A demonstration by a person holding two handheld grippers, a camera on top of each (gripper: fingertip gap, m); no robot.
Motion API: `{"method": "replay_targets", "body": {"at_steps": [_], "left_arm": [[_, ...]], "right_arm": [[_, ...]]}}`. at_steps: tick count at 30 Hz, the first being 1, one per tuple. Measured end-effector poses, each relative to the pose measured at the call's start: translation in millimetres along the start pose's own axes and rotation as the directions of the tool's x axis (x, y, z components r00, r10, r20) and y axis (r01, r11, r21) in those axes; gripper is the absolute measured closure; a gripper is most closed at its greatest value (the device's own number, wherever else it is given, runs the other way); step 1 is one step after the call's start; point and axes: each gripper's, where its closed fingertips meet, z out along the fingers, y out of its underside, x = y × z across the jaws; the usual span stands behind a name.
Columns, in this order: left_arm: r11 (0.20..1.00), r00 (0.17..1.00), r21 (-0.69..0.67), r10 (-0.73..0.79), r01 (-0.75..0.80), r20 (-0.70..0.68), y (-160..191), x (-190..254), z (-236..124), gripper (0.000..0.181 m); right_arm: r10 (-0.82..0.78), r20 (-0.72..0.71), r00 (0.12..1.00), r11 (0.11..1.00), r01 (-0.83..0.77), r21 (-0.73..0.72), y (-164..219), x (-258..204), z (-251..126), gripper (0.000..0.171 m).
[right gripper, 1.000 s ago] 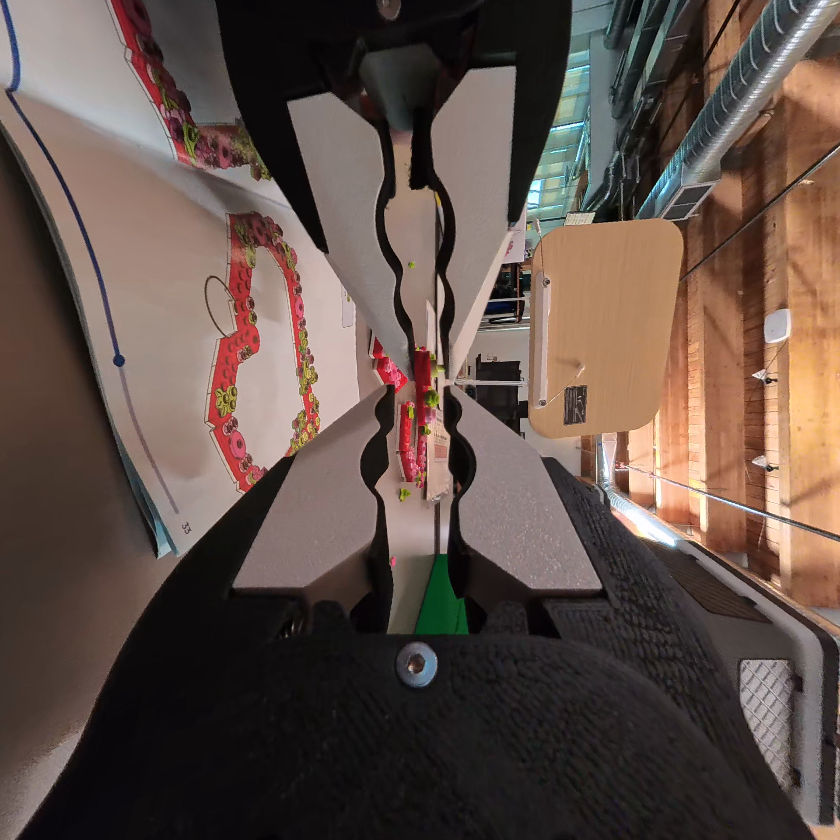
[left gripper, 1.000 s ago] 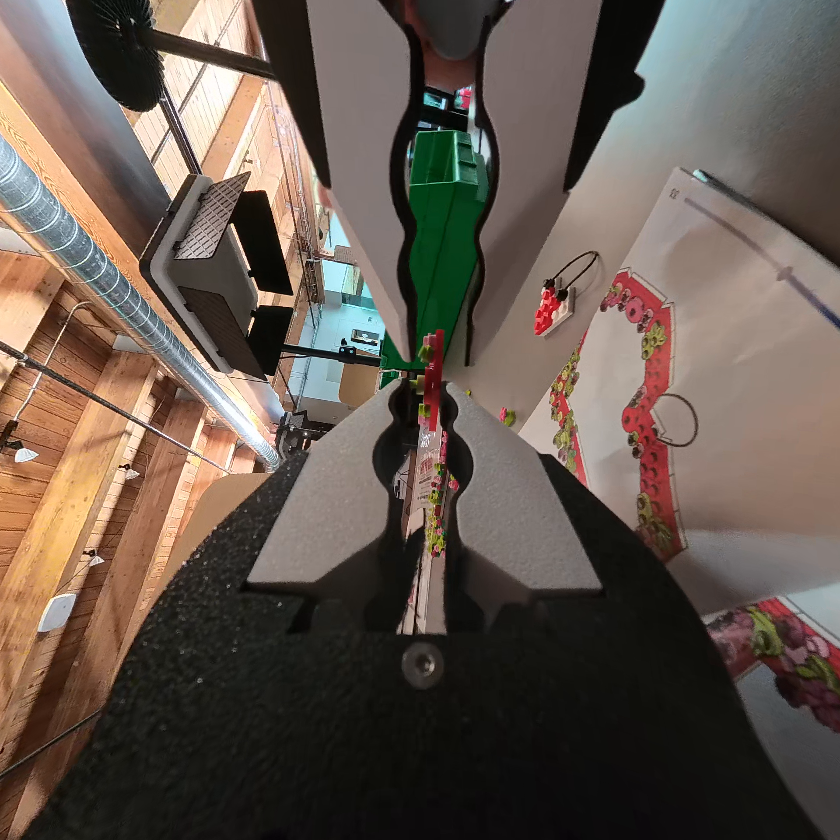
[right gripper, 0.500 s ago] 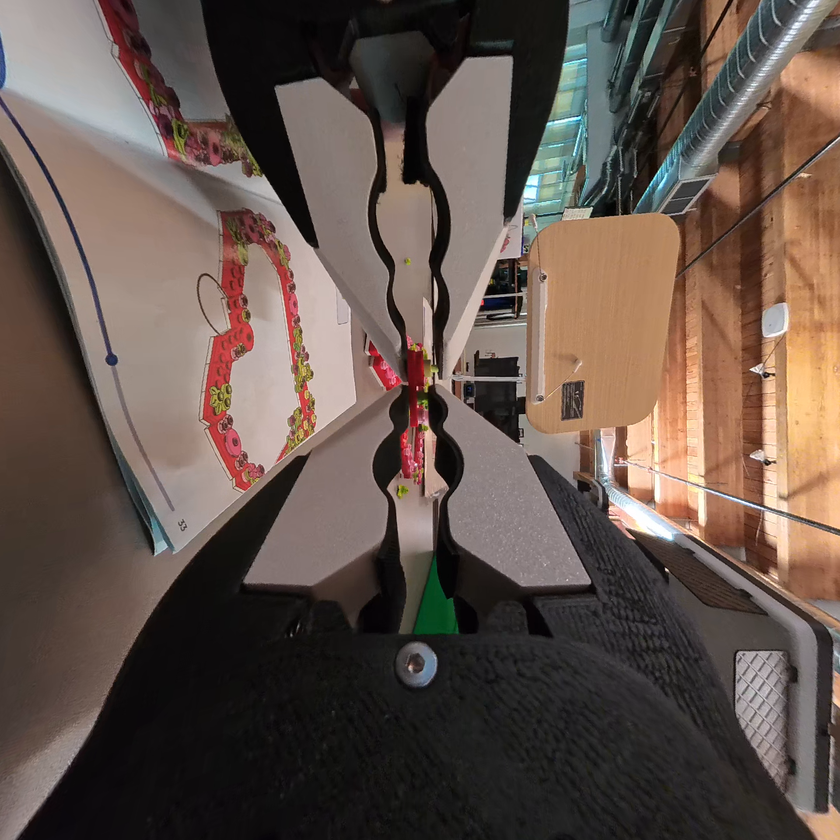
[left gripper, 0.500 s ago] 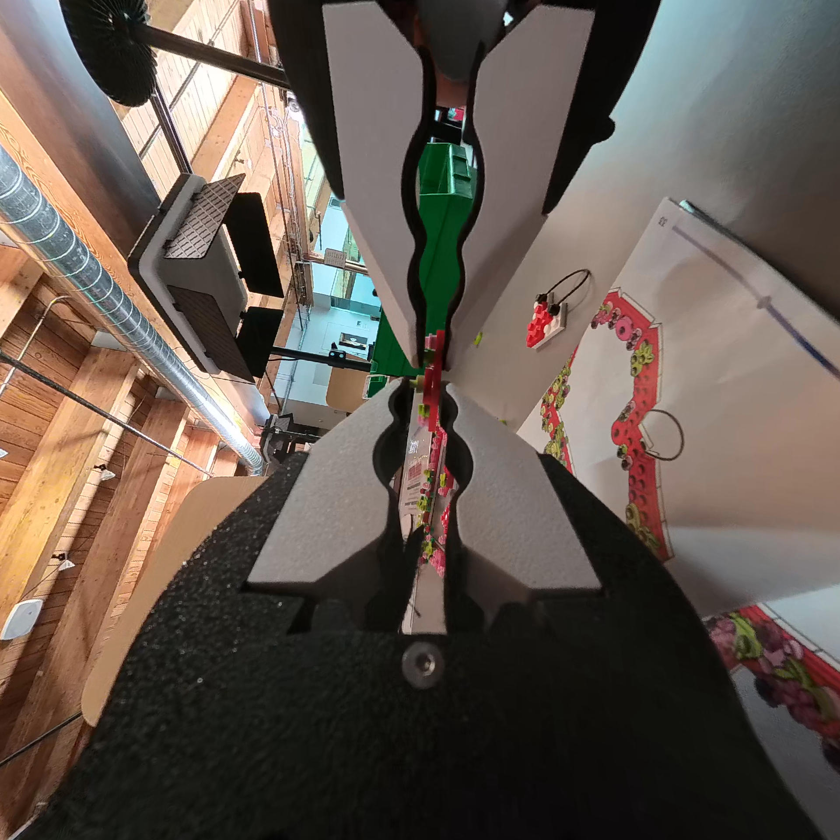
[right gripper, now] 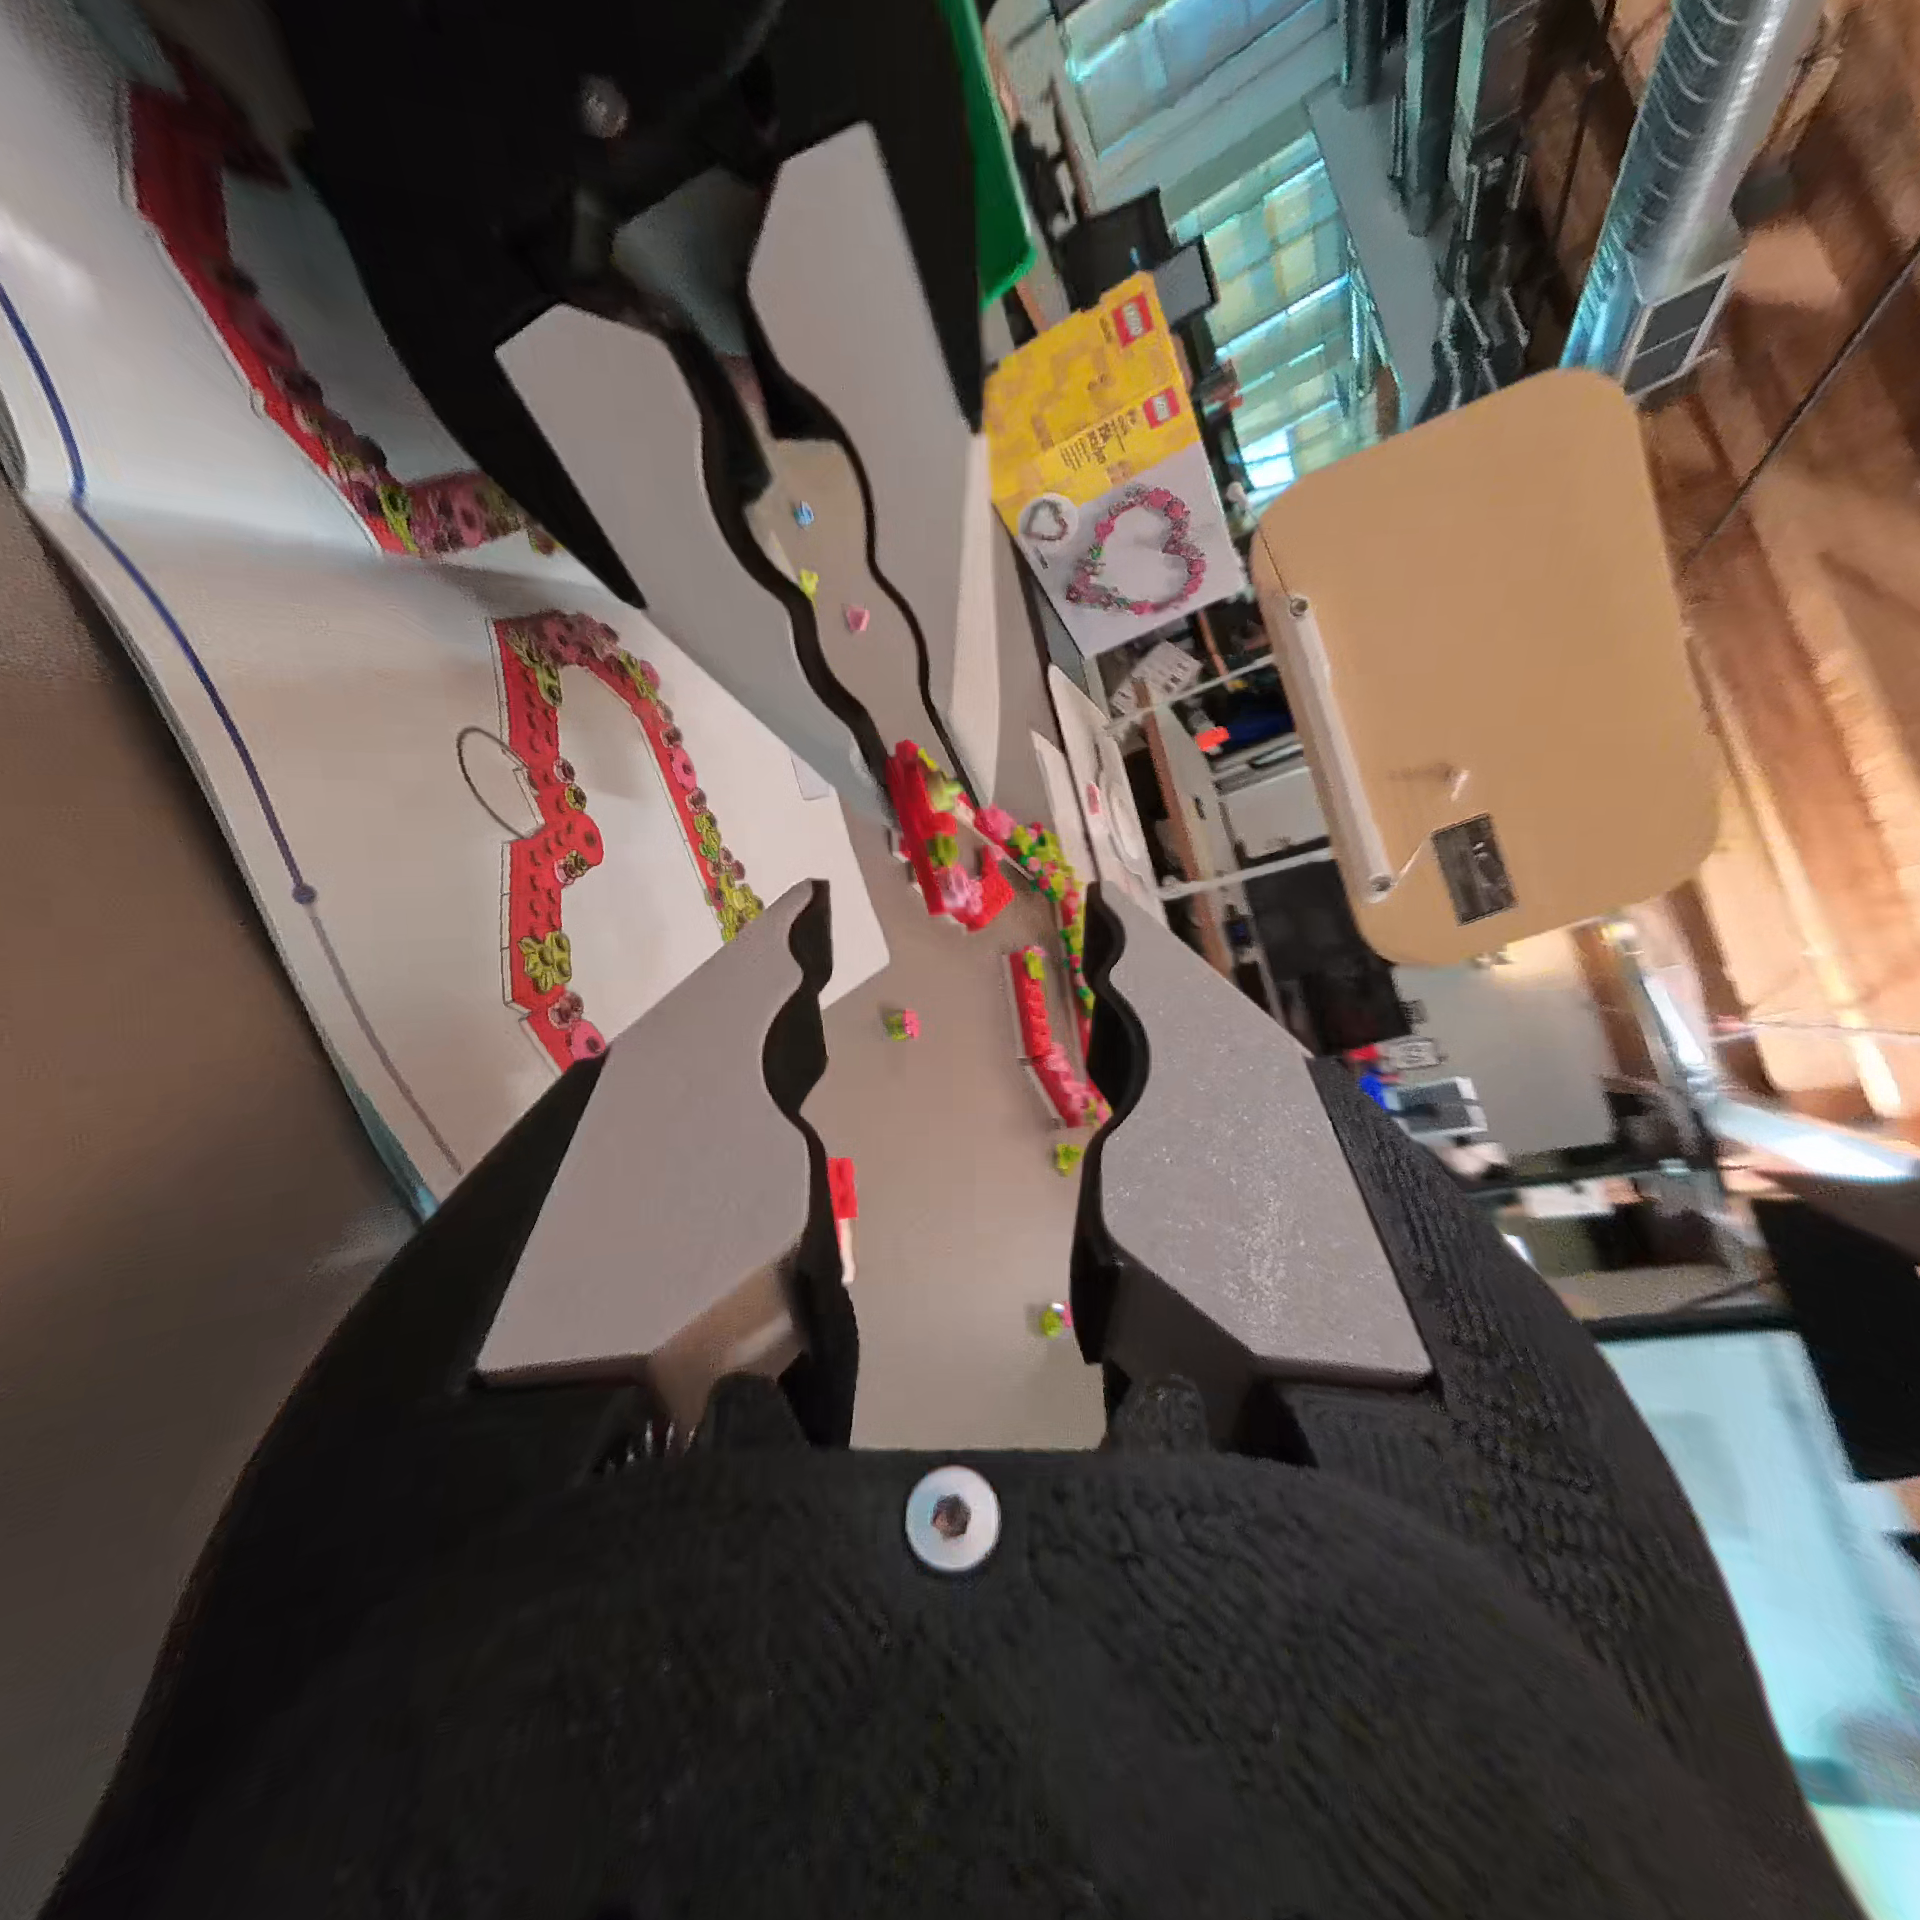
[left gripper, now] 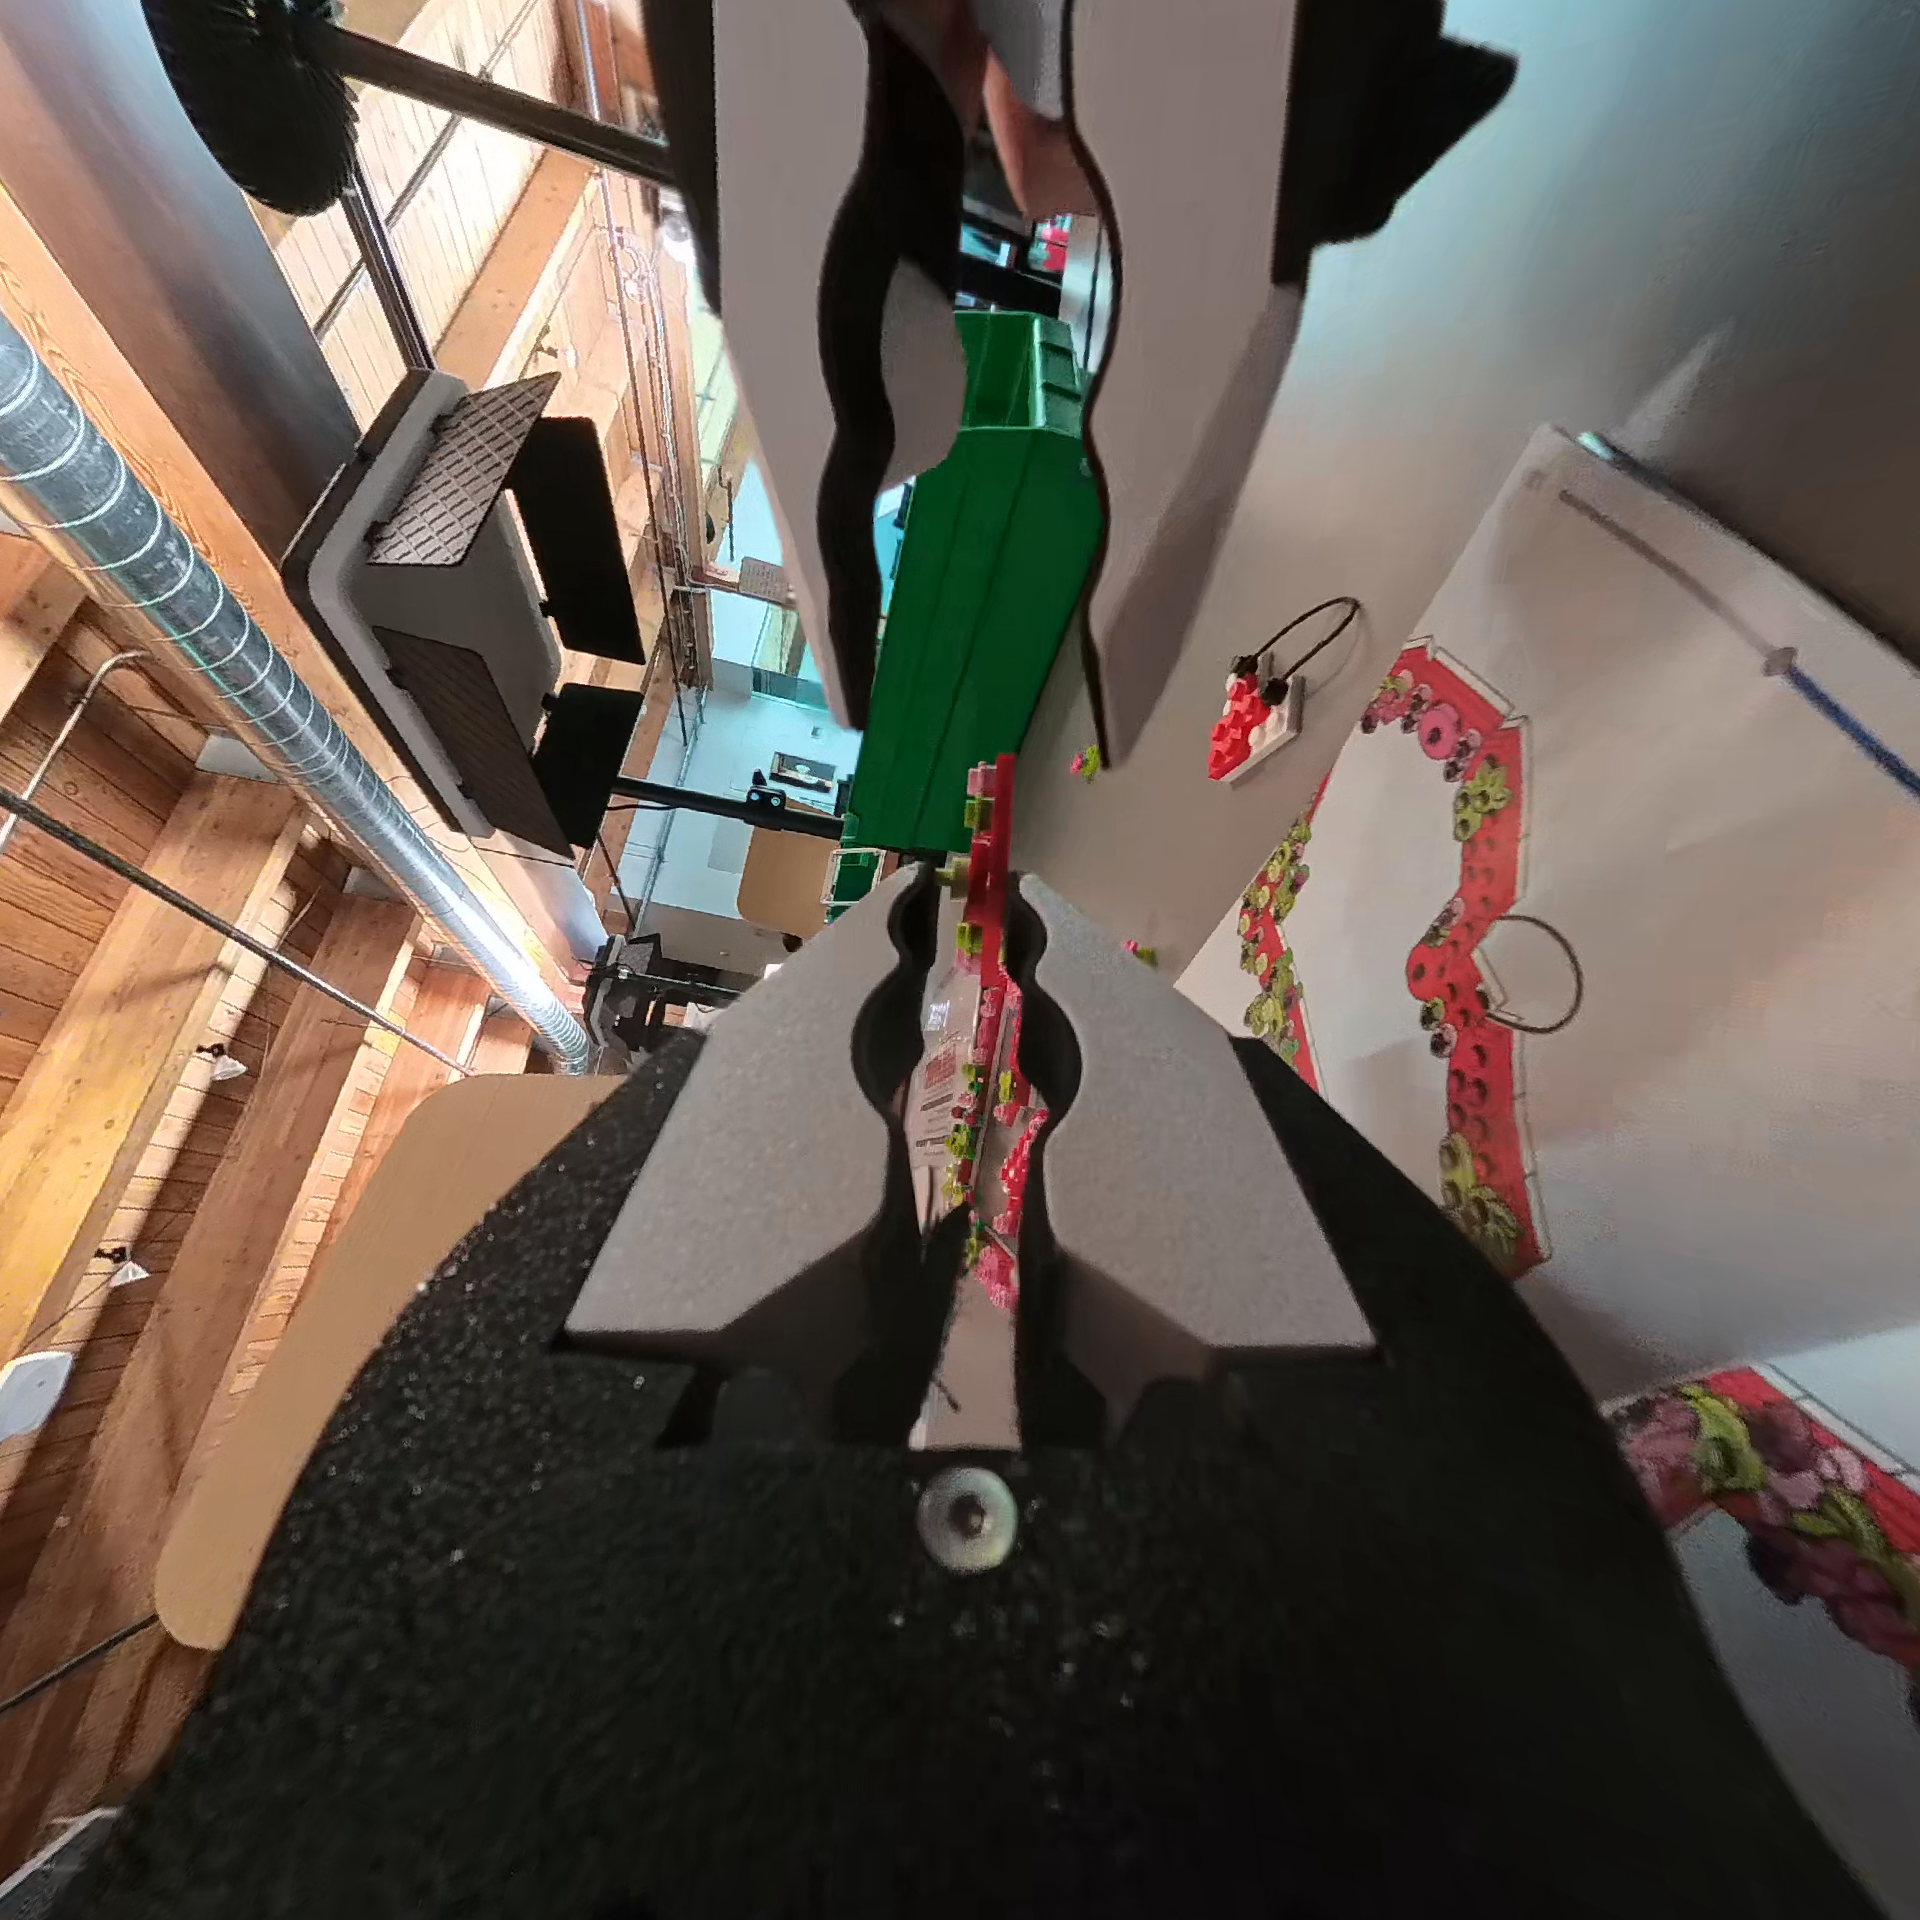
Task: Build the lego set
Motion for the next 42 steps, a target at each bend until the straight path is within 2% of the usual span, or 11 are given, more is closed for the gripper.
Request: {"method": "replay_targets", "body": {"at_steps": [4,9,11,14,17,21,24,26,36,40,42], "left_arm": [[1.0,1.0,-0.013,-0.003,0.003,0.003,5,0,0,0.171],[0.999,0.999,-0.029,0.033,-0.033,0.016,10,-1,0,0.171],[0.996,0.996,-0.018,0.088,-0.088,0.031,6,-1,-1,0.171],[0.985,0.985,0.014,0.17,-0.171,0.028,-7,7,2,0.171],[0.979,0.982,0.073,0.191,-0.19,-0.003,-22,19,4,0.171],[0.979,0.988,0.136,0.152,-0.149,-0.011,-37,20,3,0.171],[0.974,0.989,0.169,0.148,-0.149,0.02,-46,14,1,0.171],[0.97,0.99,0.195,0.138,-0.142,0.032,-54,11,3,0.171],[0.936,0.996,0.339,0.086,-0.093,0.035,-90,14,-1,0.171],[0.93,0.996,0.357,0.076,-0.084,0.036,-94,15,-2,0.171],[0.929,0.996,0.36,0.077,-0.087,0.042,-96,14,-3,0.171]], "right_arm": [[0.22,0.061,0.973,0.97,-0.225,0.088,11,11,-10,0.126],[0.382,0.008,0.924,0.913,-0.379,0.15,63,42,-14,0.129],[0.462,0.091,0.882,0.863,-0.47,0.186,74,42,-9,0.128],[0.505,0.354,0.787,0.756,-0.601,0.26,58,30,-6,0.128],[0.469,0.587,0.66,0.617,-0.72,0.316,37,31,-12,0.13],[0.334,0.83,0.447,0.506,-0.828,0.243,22,25,-21,0.139],[0.187,0.967,0.176,0.485,-0.872,0.065,14,12,-34,0.14],[0.116,0.993,0.026,0.468,-0.883,-0.031,11,11,-38,0.136],[-0.17,0.936,-0.308,0.603,-0.784,-0.148,0,-9,-62,0.146],[-0.213,0.933,-0.291,0.615,-0.782,-0.104,-9,-16,-64,0.144],[-0.233,0.932,-0.278,0.637,-0.768,-0.07,-10,-21,-68,0.15]]}}
